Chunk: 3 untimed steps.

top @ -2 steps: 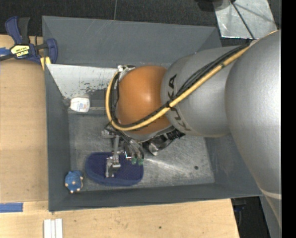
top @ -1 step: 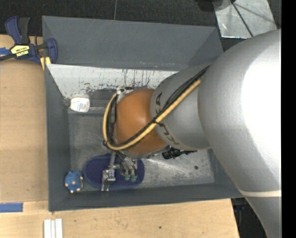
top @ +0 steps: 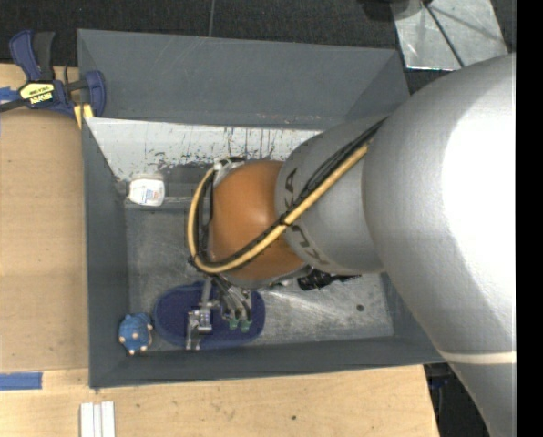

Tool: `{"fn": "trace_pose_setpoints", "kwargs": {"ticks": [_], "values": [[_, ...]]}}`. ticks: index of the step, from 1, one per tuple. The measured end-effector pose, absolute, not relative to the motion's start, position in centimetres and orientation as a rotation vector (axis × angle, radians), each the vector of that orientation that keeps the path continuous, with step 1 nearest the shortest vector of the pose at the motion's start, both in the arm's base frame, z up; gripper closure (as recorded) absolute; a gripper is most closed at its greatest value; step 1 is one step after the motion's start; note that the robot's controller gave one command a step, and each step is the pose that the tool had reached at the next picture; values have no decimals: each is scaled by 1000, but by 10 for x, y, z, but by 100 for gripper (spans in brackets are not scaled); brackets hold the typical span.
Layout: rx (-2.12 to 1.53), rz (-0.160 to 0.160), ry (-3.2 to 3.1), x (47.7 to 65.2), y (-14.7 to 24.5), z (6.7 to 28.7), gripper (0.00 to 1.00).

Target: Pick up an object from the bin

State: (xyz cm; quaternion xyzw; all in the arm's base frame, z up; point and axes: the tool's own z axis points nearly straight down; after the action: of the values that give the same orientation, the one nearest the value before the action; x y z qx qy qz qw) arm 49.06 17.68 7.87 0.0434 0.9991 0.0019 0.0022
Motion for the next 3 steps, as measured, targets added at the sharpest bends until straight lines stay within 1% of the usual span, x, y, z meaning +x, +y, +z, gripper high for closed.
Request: {"fn": "trace_pose_setpoints", "kwargs": {"ticks": [1,2,3], "values": [[139,6,3133,492,177,81,0],[592,9,3084,500,180,76,0],[589,5,3083,501,181,79,0]]}}
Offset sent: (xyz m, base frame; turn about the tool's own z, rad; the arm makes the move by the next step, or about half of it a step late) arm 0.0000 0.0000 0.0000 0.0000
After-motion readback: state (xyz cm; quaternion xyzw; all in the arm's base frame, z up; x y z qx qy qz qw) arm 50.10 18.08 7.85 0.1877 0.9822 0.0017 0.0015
